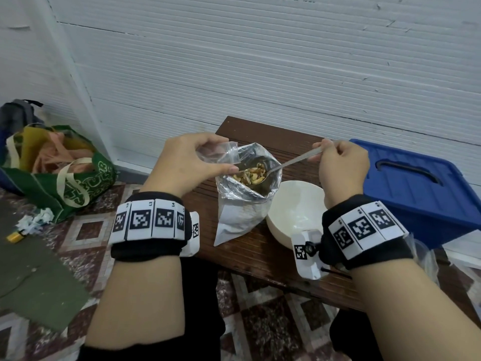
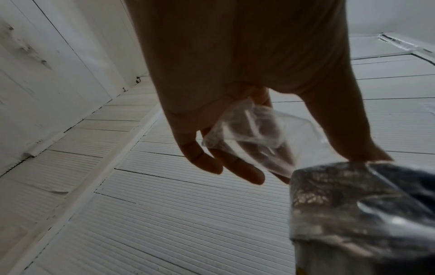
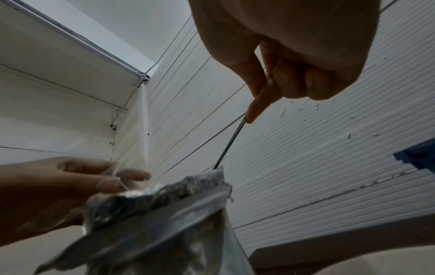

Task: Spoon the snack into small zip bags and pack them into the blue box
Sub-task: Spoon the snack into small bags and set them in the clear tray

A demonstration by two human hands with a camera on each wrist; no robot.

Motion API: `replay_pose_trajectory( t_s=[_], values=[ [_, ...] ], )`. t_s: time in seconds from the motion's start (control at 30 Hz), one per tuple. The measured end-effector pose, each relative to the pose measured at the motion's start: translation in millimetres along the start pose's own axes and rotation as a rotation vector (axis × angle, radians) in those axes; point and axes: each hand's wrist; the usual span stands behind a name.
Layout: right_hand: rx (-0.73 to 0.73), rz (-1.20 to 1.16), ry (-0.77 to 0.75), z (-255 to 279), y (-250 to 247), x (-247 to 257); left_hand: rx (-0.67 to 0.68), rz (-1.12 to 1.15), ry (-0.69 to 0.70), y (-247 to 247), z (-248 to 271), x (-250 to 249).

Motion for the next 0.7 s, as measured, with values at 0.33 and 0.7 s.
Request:
replay_pose_trajectory(
  t_s=[0.33,0.7],
  values=[
    [-0.052,-0.015,-0.026,-14.5,-19.0,19.7,0.048,-0.118,0.002,3.2,-1.8,-5.6],
    [0.077,-0.021,-0.057,-16.8,-6.0,34.8,0.076,-0.093,-0.015,12.2,-4.3,-10.4]
  ],
)
Point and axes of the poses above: each hand's wrist, its own z-axis away from the middle knuckle, its own y-axis out of the palm, x = y × z, and after that the axes turned 8 degrees about z, right-handed
